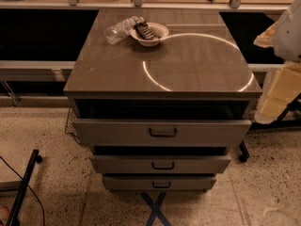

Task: Open top drawer

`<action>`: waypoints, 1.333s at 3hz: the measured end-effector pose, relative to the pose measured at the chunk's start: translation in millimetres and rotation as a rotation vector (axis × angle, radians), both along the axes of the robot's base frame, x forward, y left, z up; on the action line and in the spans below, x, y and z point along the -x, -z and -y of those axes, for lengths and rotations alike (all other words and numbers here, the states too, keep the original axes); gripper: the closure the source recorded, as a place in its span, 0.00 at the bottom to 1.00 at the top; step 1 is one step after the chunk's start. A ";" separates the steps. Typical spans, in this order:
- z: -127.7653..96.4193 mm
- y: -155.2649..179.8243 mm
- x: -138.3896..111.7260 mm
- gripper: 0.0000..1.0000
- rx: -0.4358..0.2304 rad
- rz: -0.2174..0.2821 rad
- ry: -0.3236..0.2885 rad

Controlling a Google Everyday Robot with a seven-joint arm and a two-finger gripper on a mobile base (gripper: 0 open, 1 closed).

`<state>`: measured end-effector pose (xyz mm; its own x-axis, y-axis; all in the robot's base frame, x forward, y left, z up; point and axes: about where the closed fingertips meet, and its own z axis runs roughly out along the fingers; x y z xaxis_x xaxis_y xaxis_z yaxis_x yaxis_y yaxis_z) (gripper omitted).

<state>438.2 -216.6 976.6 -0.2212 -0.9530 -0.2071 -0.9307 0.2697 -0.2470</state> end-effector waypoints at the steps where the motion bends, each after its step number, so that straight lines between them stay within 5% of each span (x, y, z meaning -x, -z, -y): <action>1: 0.0 0.0 0.0 0.00 0.000 0.000 0.000; 3: -1.7 72.9 9.5 0.00 -0.006 -0.018 0.051; 4: -1.9 115.0 11.5 0.00 -0.010 0.023 0.068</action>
Offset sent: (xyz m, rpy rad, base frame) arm -0.0111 -0.0038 -0.0741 -0.0315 0.0330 -0.0565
